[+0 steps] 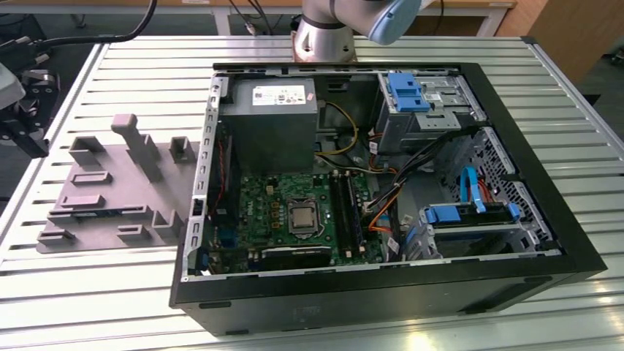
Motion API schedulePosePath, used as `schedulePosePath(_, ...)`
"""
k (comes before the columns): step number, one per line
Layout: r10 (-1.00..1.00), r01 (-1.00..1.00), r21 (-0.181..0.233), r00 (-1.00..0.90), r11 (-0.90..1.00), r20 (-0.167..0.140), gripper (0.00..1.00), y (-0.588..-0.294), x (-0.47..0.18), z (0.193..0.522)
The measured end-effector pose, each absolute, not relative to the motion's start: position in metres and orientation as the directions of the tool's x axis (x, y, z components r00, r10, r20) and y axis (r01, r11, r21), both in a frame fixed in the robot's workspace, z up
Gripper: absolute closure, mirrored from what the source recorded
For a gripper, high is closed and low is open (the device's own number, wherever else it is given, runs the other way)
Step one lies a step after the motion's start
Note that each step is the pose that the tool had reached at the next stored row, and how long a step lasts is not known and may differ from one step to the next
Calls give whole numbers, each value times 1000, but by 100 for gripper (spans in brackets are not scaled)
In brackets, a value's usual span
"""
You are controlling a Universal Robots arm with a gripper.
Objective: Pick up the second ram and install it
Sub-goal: 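Pick up the second ram and move it above second insertion slot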
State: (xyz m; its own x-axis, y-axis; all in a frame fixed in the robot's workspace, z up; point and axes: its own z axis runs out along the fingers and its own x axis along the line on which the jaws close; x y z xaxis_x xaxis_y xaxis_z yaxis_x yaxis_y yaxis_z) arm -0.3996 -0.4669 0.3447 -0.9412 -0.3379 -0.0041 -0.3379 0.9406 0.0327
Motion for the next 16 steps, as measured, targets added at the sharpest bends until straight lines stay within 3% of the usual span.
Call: schedulePosePath(16,-420,-420,33,-908,907,-4,89,-467,-400,344)
